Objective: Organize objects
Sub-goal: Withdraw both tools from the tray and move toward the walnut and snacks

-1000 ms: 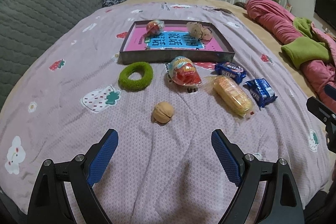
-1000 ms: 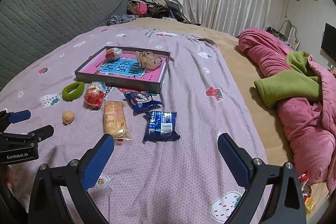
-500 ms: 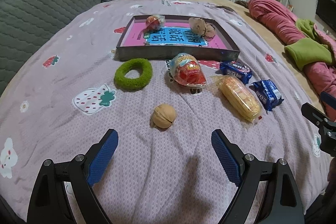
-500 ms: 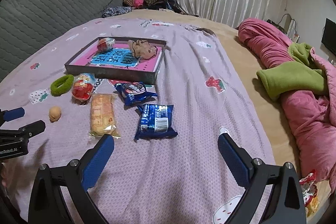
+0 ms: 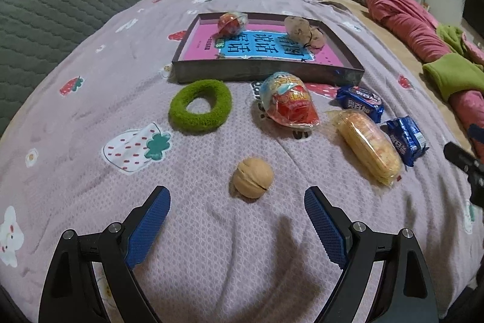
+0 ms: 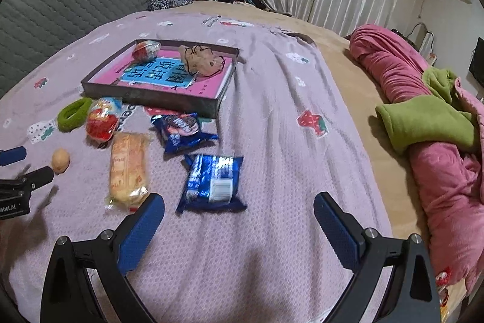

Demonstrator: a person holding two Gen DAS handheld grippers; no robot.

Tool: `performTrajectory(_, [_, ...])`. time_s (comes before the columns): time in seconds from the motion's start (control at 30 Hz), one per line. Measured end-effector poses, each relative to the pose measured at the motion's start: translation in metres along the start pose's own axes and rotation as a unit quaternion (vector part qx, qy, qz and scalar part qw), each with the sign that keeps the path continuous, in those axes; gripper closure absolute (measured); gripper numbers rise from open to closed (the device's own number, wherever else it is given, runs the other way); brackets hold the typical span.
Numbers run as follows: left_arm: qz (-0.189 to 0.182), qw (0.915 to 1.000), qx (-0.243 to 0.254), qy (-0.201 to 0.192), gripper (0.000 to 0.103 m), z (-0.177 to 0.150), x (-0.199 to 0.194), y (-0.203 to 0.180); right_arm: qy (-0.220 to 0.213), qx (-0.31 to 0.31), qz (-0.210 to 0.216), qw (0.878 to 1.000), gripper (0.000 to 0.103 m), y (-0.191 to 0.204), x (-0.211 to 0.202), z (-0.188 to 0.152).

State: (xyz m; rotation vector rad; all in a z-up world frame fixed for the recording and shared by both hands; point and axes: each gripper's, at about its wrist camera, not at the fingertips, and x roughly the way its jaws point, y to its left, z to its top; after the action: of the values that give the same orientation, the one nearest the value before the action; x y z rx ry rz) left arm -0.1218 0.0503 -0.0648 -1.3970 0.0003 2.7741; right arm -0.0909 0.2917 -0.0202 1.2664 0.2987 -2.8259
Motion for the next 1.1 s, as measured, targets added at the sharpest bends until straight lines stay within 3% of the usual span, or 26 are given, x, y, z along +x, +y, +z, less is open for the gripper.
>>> performTrajectory(0.57, [0.004,1.0000,0.007,0.006,0.012,0.003,0.025,-0.009,0.027,0.017,0.004,0.999,0.003,-0.004,0.043,0.001])
performTrajectory(0.93, [0.003,0.9999,-0.003,0.015,0.012,0.002,0.040,-0.005,0.042,0.050,0.037,0.997,0.003,-0.005,0.069,-0.003])
performTrajectory(1.1, [0.007,0.9999,-0.003,0.010,0.012,0.002,0.041,-0.004,0.041,0.030,0.018,0.999,0.004,0.004,0.072,-0.005])
